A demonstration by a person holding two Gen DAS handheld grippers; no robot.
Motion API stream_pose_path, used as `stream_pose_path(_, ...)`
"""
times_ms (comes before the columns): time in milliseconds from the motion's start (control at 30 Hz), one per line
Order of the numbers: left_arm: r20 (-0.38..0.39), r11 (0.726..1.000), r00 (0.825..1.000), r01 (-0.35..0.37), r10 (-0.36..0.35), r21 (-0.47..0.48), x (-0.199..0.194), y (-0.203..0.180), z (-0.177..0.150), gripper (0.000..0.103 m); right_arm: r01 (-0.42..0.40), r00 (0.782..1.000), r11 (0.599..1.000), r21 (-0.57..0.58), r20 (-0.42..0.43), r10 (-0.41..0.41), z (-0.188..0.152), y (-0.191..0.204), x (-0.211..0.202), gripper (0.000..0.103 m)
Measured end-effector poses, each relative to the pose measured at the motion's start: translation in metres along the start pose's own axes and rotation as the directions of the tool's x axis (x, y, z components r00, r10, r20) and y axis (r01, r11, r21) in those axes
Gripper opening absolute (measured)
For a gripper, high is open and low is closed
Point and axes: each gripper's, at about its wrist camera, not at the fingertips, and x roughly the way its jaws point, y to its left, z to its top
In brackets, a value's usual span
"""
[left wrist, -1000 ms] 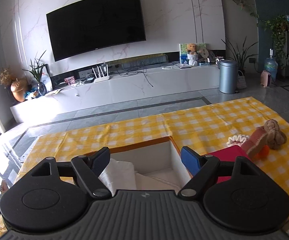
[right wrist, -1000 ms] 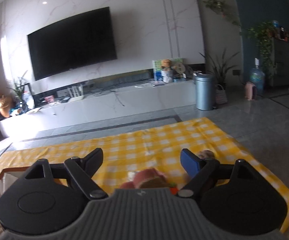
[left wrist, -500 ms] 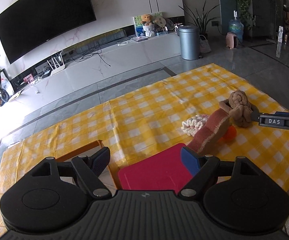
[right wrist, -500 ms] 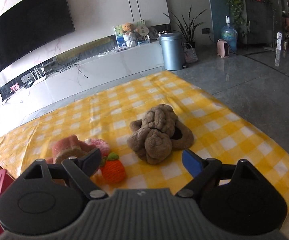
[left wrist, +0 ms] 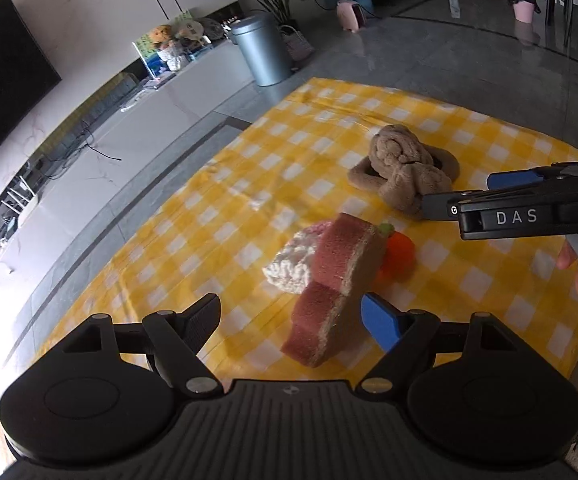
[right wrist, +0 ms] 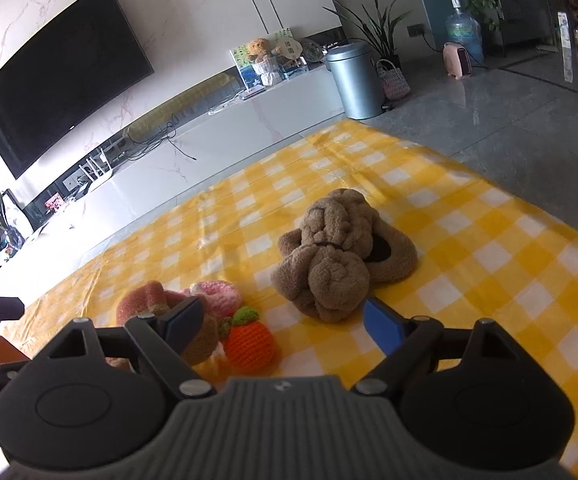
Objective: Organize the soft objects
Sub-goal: 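Move both grippers to the pink-red sponge and crocheted carrot on the table, then grasp the pink-red sponge with the left gripper while the right gripper grasps the crocheted carrot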
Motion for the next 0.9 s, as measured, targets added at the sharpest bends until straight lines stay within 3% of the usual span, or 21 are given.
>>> stream_pose_path(300,-0.123,0.999,0.992,0.040,-0.039,0.002,0.045,-0.004,0.016,0.089,-0.017,1.000,1.000,-0.015,-0.019,0.016,0.000,0.005,0.005,0.086)
stream_pose_path(467,-0.173,0.999,0.985,0.034,-0.026,0.038,0.061,-0.013,0.017,0.088,0.002,0.999,0.996,-0.093,-0.035,-0.005,-0.004,0.012,0.007,0.086)
stream_pose_path(533,-0.197,0.998,0.980,0.029,-0.017,0.056,0.068,-0.017,0.016,0.076,0.023,0.999,0.995,-0.096,-0.036,-0.026,-0.005,0.012,0.008,0.086)
stream_pose_path(567,-0.233,0.998,0.972,0.031,-0.015,0.062,0.073,-0.019,0.015,0.057,0.026,0.999,0.995,-0.092,-0.037,-0.030,-0.005,0.011,0.008,0.086)
stream_pose_path(600,-0.254,0.998,0.967,0.042,-0.027,0.052,0.077,-0.020,0.015,0.052,0.027,0.999,0.996,-0.086,-0.043,-0.031,-0.005,0.010,0.010,0.086)
stream_pose_path(767,-0.261,0.995,0.961,0.096,-0.095,-0.006,0.067,-0.017,0.015,0.047,0.051,0.996,0.995,-0.089,-0.075,-0.058,-0.007,0.009,0.017,0.086)
stream_pose_path(900,-0.233,0.997,0.969,0.070,-0.078,-0.043,0.047,-0.007,0.014,0.047,0.045,0.995,0.993,-0.106,-0.087,-0.054,-0.009,0.014,0.023,0.086)
